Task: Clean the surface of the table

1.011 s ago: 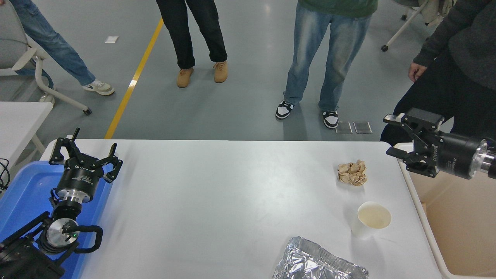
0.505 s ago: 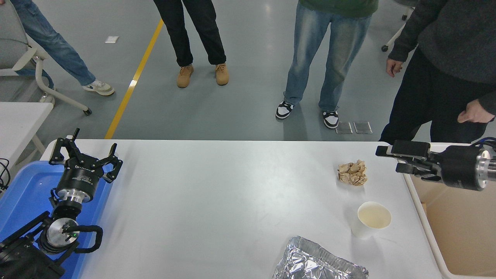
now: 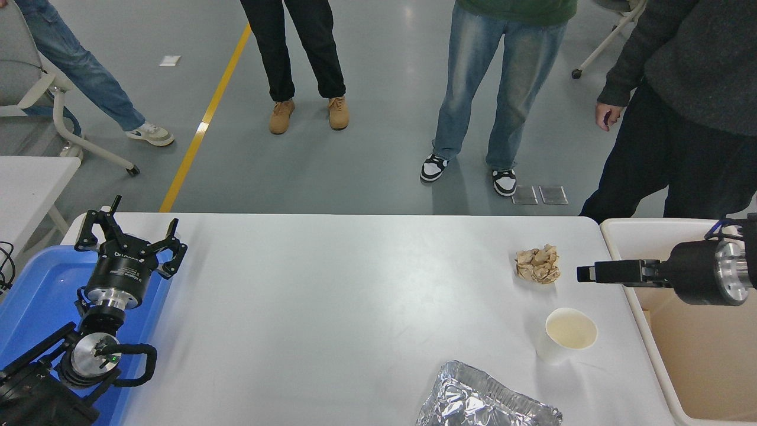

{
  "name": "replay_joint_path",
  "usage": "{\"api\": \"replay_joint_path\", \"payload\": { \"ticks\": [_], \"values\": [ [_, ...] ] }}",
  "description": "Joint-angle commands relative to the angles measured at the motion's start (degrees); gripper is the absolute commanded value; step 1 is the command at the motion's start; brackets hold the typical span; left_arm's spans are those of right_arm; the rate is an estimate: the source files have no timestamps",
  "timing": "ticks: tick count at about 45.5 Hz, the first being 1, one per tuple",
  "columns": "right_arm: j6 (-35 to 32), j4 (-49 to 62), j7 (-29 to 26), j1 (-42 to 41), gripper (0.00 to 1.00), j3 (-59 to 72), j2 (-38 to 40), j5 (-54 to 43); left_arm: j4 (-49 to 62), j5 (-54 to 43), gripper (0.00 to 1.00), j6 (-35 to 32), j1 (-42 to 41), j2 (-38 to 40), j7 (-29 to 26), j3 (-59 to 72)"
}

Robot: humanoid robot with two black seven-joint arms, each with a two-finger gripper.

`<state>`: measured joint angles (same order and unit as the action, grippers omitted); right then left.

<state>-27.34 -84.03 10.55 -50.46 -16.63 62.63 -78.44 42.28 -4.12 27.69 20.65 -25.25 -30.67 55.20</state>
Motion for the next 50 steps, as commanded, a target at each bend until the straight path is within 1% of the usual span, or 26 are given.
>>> {"api": "replay_joint_path", "payload": {
  "ticks": [1,9,29,50],
  "values": [
    [-0.08,1.5,-0.61,0.98,0.99,3.0,-3.22,-5.5,0.0,-0.01,0.99,0.0,0.0,0.02,0.0,0.0],
    [-0.35,6.32,-0.35,1.24,0.99,5.38,-5.77,-5.5,0.0,-0.01,0.99,0.0,0.0,0.02,0.0,0.0],
    [-0.17,12.31,-0.61,1.07,0.99,8.63,-8.23,-5.41,0.0,-0.01,0.99,0.0,0.0,0.02,0.0,0.0],
    [0.71,18.72,-0.35,2.03,0.98,8.81,-16.75,-5.5,0.0,-0.01,0.99,0.0,0.0,0.02,0.0,0.0]
  ]
}}
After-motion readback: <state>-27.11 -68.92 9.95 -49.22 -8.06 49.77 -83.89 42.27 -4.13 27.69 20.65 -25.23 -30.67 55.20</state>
